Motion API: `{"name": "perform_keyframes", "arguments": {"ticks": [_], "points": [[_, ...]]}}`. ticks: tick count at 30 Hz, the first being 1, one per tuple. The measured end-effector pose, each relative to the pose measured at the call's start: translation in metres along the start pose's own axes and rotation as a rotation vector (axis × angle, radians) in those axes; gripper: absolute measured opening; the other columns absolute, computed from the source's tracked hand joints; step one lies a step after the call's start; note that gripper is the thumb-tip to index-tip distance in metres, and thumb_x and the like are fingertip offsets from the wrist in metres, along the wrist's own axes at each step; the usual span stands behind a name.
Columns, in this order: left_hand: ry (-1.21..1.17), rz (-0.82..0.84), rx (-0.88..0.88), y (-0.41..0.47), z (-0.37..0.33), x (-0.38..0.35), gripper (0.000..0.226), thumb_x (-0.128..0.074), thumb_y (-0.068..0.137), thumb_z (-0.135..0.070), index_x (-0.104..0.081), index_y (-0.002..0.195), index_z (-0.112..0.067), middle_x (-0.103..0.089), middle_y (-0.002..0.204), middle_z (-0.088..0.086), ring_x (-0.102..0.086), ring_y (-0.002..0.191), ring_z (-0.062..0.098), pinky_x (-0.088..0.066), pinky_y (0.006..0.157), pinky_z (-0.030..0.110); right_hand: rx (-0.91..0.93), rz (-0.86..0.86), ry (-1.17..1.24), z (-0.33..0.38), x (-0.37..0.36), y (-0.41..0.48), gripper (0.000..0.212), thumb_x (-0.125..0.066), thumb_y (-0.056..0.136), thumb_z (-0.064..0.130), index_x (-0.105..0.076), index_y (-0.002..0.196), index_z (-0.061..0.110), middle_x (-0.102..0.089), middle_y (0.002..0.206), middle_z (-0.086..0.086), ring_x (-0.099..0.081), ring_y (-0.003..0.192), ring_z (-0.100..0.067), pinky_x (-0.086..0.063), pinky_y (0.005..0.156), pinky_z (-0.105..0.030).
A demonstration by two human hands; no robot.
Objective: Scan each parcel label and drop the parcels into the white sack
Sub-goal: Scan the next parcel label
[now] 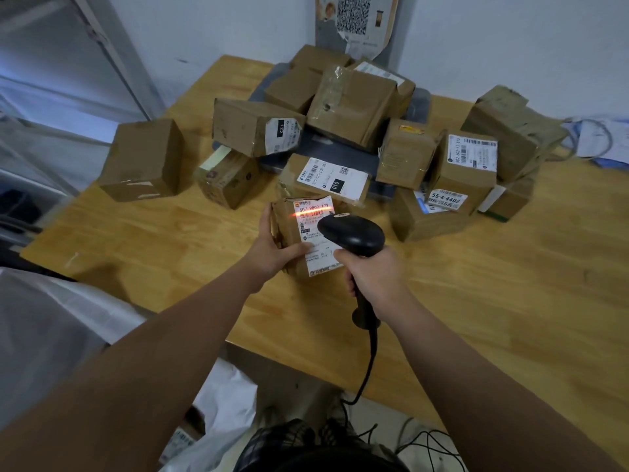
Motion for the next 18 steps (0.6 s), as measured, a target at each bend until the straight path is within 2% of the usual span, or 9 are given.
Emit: {"name": "perform_keyframes", "arguments": {"ticks": [5,10,14,18], "points": [[0.006,0.001,0.004,0.0015,0.0016,0.0005,0.111,-0.075,0.082,-0.013,0.007,0.152,-0.037,-0.051,0.100,-0.016,-0.054,0.089,-0.002,-0.051,0.083,0.030,-0.013,0.006,0.001,-0.0011,0.0013,-0.0013,0.027,-0.069,0.085,0.021,-0.060,0.063,0.010,-0.054,0.046,-0.001,-0.051,0.040,-0.013,-0.044,0.048,-0.026],[0.005,0.002,0.006,0.0034,0.0031,0.0004,0.111,-0.076,0.081,-0.014,0.006,0.151,-0.039,-0.053,0.102,-0.014,-0.056,0.091,0.000,-0.052,0.082,0.030,-0.024,0.007,0.004,-0.0011,0.0032,-0.0013,0.029,-0.069,0.085,0.020,-0.059,0.060,0.009,-0.053,0.045,-0.001,-0.050,0.040,-0.014,-0.044,0.047,-0.026],[-0.001,0.003,0.003,0.0038,0.0032,0.0003,0.112,-0.077,0.081,-0.015,0.007,0.151,-0.039,-0.053,0.112,-0.007,-0.057,0.100,0.011,-0.052,0.086,0.033,-0.029,0.014,-0.029,-0.0005,0.0036,-0.0021,0.025,-0.068,0.084,0.019,-0.059,0.063,0.011,-0.053,0.044,0.001,-0.050,0.039,-0.011,-0.044,0.047,-0.023],[0.006,-0.001,0.000,0.0052,0.0038,0.0000,0.112,-0.076,0.081,-0.015,0.007,0.151,-0.039,-0.052,0.109,-0.008,-0.057,0.097,0.010,-0.053,0.086,0.034,-0.029,0.022,-0.033,-0.0011,0.0050,-0.0025,0.018,-0.067,0.083,0.018,-0.060,0.068,0.012,-0.054,0.046,0.001,-0.051,0.040,-0.010,-0.044,0.046,-0.022]]}}
Point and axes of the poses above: each hand's wrist, its own y-axis towards the middle knuckle, its own x-axis out of the back of the hand, z = x × y, the point moved 4 cm from there along y, towards the middle knuckle
